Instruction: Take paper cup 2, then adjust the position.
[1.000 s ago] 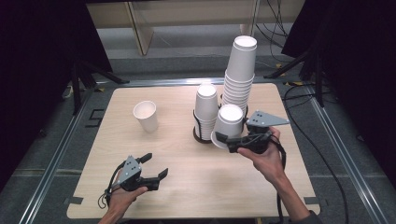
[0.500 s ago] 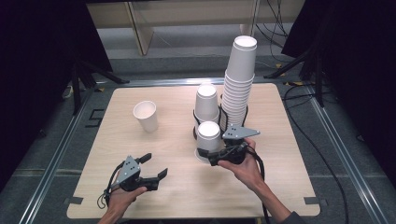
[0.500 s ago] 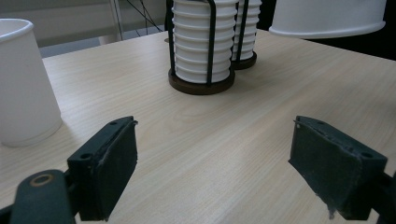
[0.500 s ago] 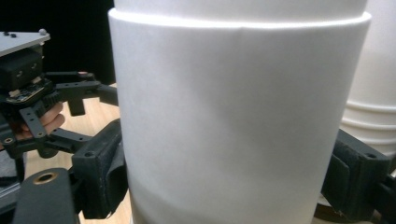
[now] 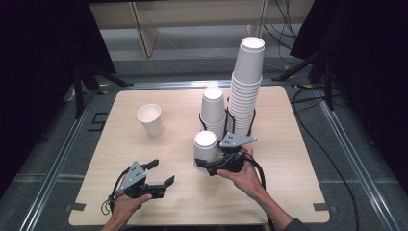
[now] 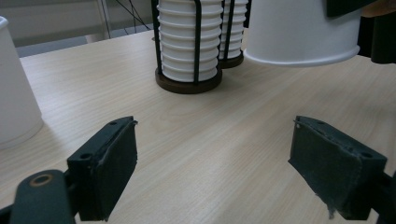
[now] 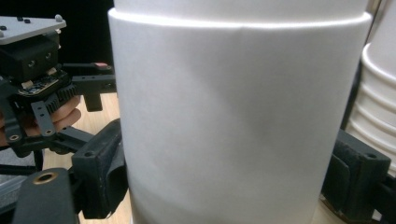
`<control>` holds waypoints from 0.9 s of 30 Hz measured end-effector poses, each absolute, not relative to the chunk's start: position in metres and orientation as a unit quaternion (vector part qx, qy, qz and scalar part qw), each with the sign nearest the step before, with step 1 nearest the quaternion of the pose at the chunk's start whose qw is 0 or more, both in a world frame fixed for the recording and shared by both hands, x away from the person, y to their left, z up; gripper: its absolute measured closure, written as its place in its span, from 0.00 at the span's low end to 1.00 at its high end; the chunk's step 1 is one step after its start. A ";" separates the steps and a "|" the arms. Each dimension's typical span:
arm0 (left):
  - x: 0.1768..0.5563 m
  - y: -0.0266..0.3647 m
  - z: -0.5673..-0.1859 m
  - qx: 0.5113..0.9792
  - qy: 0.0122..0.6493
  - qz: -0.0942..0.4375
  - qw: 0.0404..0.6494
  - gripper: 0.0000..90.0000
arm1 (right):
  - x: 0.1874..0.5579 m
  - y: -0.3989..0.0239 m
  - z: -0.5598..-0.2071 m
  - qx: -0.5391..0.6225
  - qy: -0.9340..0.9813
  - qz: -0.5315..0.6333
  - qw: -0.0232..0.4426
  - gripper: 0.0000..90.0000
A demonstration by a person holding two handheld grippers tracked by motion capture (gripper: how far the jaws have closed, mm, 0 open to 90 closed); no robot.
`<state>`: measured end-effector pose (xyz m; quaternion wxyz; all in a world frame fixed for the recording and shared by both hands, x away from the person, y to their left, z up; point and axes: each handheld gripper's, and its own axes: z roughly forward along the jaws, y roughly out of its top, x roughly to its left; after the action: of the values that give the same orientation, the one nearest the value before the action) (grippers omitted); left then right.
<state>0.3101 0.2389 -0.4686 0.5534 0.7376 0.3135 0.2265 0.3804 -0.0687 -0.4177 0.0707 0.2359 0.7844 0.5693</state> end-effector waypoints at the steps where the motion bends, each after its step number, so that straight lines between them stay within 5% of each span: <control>1: 0.310 0.238 -0.469 0.736 0.314 0.225 0.555 0.16 | 0.380 -0.068 -0.418 0.235 0.784 0.570 0.073 0.18; 27: 0.305 0.205 -0.466 0.724 0.267 0.221 0.597 0.16 | 0.380 -0.034 -0.420 0.215 0.784 0.581 0.046 0.18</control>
<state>0.3048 0.2054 -0.4661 0.5966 0.7239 0.2670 0.2208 0.3802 -0.0345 -0.4196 0.0456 0.2150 0.7839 0.5807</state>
